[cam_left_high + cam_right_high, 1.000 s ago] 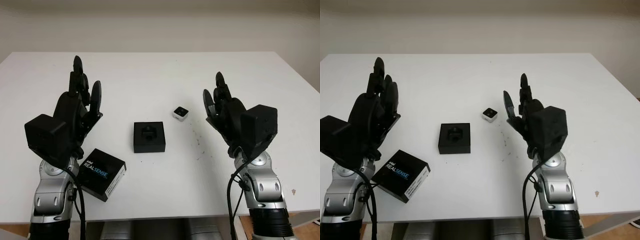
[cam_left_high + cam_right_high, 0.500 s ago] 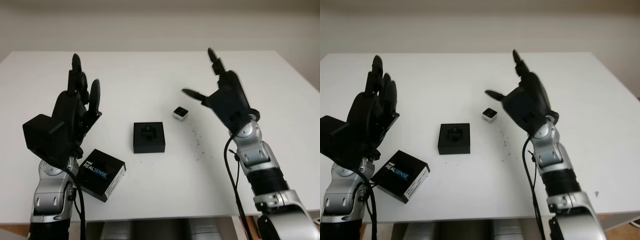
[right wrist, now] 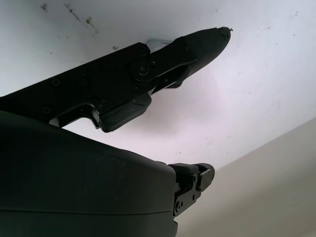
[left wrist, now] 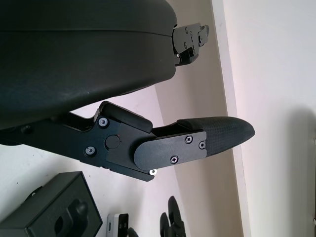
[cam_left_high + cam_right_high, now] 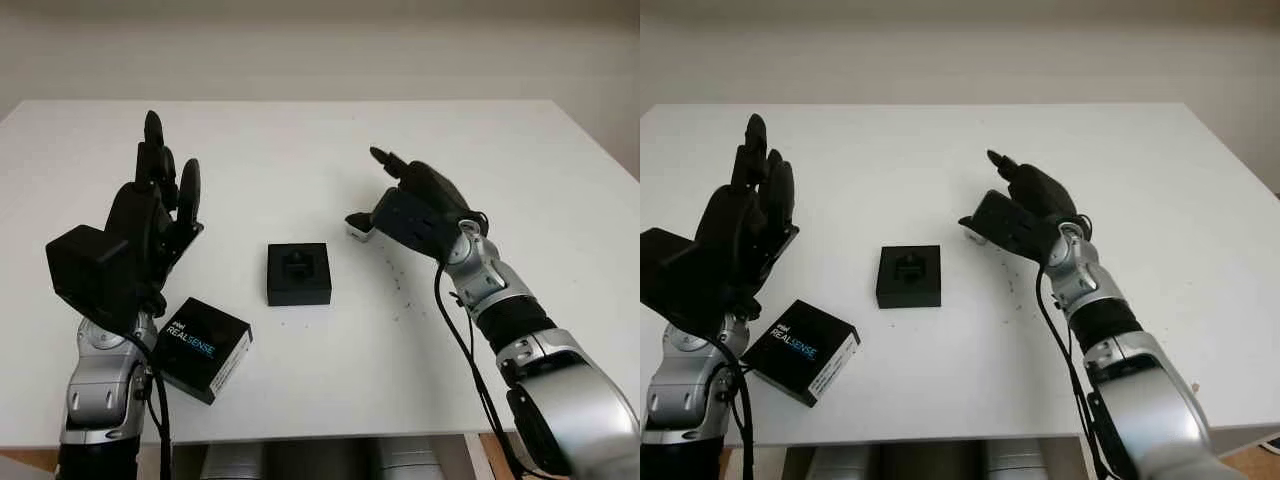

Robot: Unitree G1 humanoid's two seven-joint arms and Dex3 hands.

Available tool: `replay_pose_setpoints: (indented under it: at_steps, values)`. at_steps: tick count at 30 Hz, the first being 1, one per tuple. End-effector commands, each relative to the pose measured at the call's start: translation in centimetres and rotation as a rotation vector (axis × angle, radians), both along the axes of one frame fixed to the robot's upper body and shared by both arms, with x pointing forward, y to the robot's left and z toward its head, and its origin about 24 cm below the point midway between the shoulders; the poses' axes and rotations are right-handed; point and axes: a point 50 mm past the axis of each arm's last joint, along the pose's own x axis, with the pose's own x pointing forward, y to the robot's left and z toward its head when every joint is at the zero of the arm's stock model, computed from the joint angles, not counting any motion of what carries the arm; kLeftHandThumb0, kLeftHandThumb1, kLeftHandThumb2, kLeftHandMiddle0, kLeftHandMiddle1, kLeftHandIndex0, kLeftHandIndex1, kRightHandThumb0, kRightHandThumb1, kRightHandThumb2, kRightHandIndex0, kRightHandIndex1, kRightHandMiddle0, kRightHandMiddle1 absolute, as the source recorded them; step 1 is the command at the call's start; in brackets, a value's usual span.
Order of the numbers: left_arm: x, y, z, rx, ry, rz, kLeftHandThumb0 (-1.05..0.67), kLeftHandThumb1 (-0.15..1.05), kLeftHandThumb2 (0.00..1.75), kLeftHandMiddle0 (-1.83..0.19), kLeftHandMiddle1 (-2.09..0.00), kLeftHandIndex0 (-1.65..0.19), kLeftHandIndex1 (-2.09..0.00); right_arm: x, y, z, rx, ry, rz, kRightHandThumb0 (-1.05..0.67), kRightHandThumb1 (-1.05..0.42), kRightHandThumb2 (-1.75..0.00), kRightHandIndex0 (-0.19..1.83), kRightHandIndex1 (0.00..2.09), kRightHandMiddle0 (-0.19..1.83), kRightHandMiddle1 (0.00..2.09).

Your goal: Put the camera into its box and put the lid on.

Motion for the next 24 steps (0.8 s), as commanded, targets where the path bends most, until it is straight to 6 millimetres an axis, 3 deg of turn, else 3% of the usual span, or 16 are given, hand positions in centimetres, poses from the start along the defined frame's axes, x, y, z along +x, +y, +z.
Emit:
replay_pose_setpoints:
  at_steps: [1,12,24]
  values:
    - [0.1,0.0,0.7,0.012,-0.026,-0.006,-0.81,1.05,0.6,0.19,0.0,0.19,0.0,0.3,0.6,0.6,0.004,-0.027,0.019,-0.85,-0.89,-0.05,0.16,0.11,0.22,0.11]
    - [0.2,0.0,0.7,0.009,-0.029,-0.009,-0.81,1.05,0.6,0.19,0.0,0.19,0.0,-0.2,0.8,-1.5,-0.019,-0.055,-0.014,-0.8,-0.87,-0.05,0.21,0.11,0.35,0.14]
    - [0.2,-0.1,0.5,0.005,-0.03,-0.006,-0.8,1.05,0.59,0.19,0.0,0.19,0.0,-0.8,0.5,-3.6,-0.193,-0.096,-0.08,-0.71,-0.86,-0.05,0.31,0.11,0.49,0.16]
